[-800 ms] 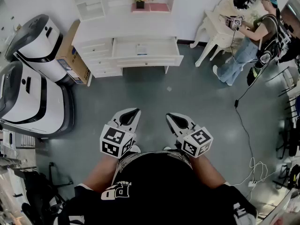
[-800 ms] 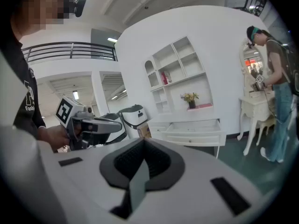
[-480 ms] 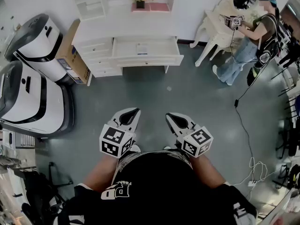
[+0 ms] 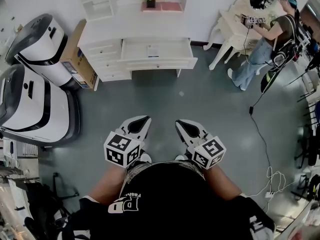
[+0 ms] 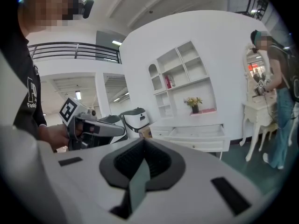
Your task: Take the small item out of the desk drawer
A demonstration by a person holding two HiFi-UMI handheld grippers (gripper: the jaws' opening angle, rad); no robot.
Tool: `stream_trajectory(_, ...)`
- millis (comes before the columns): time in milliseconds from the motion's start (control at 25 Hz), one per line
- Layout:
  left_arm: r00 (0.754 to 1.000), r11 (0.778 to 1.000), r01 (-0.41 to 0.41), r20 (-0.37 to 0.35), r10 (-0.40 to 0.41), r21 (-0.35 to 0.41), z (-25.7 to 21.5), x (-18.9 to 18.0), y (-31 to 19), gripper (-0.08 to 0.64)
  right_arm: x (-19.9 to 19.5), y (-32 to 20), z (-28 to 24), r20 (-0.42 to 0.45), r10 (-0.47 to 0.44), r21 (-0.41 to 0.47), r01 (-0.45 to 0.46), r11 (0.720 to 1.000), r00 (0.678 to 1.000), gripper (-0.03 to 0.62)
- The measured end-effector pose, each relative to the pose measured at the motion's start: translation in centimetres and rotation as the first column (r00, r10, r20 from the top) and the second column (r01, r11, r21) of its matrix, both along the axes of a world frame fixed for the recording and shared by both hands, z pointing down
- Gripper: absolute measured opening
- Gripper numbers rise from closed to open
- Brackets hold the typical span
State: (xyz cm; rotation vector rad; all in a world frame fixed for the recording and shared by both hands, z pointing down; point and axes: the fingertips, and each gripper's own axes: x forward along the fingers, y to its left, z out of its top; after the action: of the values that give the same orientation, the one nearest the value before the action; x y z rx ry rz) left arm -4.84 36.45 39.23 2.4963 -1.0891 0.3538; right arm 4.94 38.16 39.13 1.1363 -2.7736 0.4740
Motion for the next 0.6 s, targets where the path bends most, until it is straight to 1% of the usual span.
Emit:
stream_trajectory(80,1.000,1.000,0.003,-0.003,-0.003,-0.010,0.3,-0.5,0.0,0.015,-0.5,0.1,0.1,-0.015,-0.003,0.008,0.003,1.000,1.000,0.008)
stream_trajectory(240,0.999,1.000,-0.008,0.043,0.008,0.016,0.7,-1.8,-0.2,0.015,-2.0,0.2,0.5,-0.012,-0.014,-0.007,0.014,1.000,1.000,0.008)
stream_trajectory(400,0.999,0.999,-0.026,0.045,0.025,0.023,0.9,-3.2,-0.6,0.015,-3.4,-0.2,0.6,-0.007,0.006,-0.012,-0.006,1.000,1.000,0.008)
stream_trajectory(480,0.999,0.999,-0.031,0.037,0.030,0.019,1.0,-4.0,-0.8,0.015,-3.9,-0.5,0.5,0.002,0.025,-0.015,-0.025,1.000,1.000,0.008)
stream_trajectory(600,0.999,0.999,-0.034,-0.009,0.033,-0.012,1.3,-5.5,-1.0,0.015,-5.2,-0.6,0.7,0.008,0.048,-0.022,-0.048,0.999,0.999,0.008)
